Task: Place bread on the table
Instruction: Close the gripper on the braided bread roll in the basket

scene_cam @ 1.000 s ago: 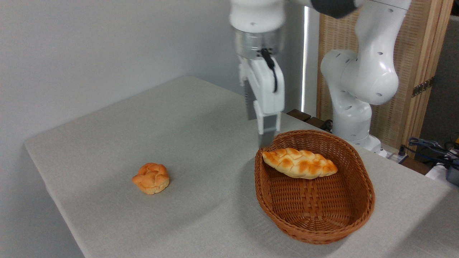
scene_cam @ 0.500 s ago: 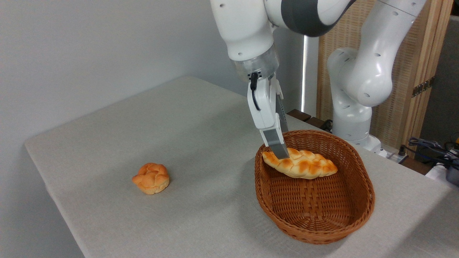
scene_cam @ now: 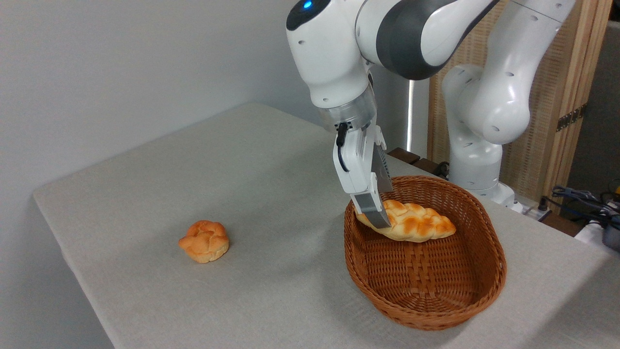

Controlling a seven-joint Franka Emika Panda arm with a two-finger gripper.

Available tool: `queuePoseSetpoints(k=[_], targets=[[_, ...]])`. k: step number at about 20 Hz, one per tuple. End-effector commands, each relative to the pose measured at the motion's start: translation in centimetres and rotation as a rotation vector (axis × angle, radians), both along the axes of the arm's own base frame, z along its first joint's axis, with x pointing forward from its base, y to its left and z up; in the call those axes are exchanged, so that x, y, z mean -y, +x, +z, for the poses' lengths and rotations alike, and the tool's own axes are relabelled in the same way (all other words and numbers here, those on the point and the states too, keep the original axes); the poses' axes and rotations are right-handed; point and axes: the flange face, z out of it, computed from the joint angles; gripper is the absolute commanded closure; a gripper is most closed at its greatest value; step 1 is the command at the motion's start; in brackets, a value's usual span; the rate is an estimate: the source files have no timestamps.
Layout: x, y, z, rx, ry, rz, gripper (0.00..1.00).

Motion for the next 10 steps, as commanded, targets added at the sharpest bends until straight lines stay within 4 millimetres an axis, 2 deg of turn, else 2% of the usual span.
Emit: queuePoseSetpoints(k=[1, 10], targets=[[-0.1, -0.5, -2.1, 0.001, 0.051, -0.059, 0.00], [0.1, -0.9, -3.1, -0.018, 0.056, -0.066, 0.00]])
